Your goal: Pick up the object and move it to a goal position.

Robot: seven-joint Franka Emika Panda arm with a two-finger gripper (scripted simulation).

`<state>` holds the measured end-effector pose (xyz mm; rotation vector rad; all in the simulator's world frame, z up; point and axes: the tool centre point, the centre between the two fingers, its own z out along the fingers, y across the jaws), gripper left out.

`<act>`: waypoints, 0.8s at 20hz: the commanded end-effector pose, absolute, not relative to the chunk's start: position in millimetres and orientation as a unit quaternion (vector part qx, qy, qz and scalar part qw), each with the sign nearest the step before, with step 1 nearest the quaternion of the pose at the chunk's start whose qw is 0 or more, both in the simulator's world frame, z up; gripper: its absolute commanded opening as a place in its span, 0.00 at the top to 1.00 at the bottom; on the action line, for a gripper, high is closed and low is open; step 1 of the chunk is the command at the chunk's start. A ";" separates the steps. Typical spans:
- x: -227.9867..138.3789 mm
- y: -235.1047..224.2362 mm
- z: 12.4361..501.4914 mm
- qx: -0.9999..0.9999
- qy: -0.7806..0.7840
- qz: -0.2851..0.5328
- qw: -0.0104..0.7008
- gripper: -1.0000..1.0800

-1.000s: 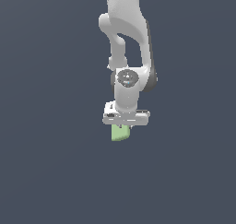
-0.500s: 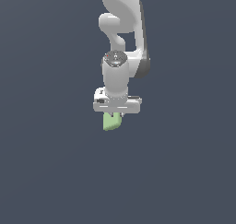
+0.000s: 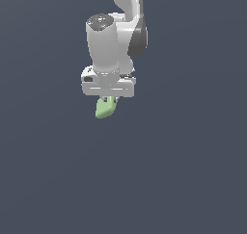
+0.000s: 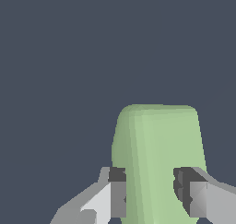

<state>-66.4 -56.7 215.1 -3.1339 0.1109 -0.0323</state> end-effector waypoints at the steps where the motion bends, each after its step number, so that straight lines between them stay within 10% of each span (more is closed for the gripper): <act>1: -78.3 -69.1 235.4 -0.999 0.036 -0.008 0.003 1.00; 16: -112.2 -111.4 304.0 -0.999 0.037 0.000 0.000 1.00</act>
